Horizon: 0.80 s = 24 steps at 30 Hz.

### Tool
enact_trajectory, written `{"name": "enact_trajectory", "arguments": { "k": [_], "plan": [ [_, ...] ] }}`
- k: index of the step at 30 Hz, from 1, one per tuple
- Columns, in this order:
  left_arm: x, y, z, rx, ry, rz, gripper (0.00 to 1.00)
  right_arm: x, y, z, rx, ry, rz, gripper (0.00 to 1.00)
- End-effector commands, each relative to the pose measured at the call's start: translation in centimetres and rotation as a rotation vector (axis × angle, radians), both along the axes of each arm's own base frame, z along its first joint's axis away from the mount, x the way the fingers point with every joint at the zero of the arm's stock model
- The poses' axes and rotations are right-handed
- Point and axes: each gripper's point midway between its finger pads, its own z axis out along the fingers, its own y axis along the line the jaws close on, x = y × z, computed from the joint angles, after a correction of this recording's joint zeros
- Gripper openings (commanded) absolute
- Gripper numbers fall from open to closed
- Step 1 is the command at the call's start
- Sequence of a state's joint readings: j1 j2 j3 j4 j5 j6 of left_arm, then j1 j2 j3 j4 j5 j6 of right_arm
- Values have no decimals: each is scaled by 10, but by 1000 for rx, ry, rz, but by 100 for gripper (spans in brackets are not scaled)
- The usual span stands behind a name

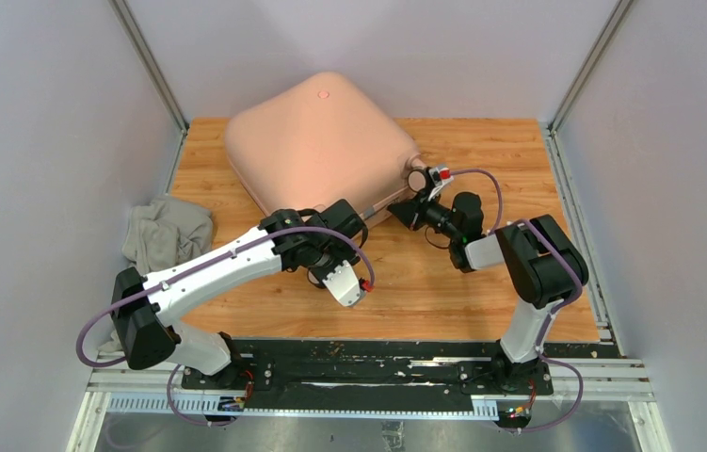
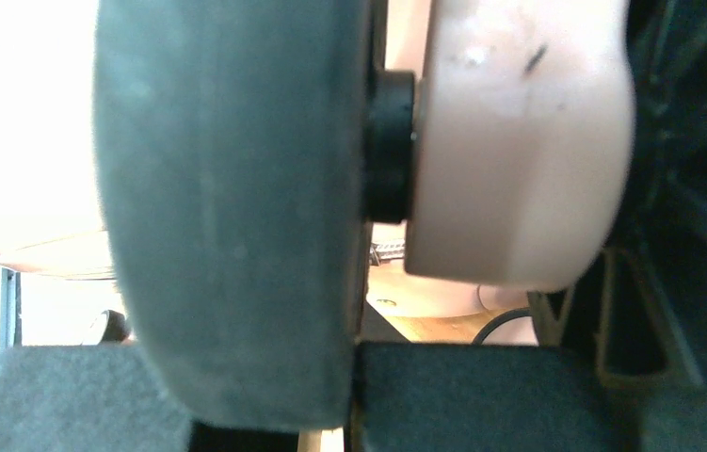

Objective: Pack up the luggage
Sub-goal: Zip the luggage at the corner of the board.

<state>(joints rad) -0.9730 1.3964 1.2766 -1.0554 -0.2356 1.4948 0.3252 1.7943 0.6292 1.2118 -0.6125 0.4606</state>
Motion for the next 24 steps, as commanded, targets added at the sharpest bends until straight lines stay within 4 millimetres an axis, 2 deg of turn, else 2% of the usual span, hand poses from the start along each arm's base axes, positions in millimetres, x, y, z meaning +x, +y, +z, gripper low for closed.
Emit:
{"name": "enact_trajectory", "arguments": {
  "k": [1,4,13,18,24],
  "plan": [
    [-2,-14,41,-107,-73,-36,0,1,-8,19,32,-79,-39,0],
    [-3,-19,44,-130,-65,-40,0,-7,-5,21,20,-97,-46,0],
    [3,-41,59,-201,-50,-31,0,-60,30,21,-43,-154,7,0],
    [1,-48,65,-234,-43,-26,0,-75,48,24,-63,-178,36,0],
    [0,-50,71,-271,-34,6,0,-91,50,30,-120,-221,-47,0]
  ]
}}
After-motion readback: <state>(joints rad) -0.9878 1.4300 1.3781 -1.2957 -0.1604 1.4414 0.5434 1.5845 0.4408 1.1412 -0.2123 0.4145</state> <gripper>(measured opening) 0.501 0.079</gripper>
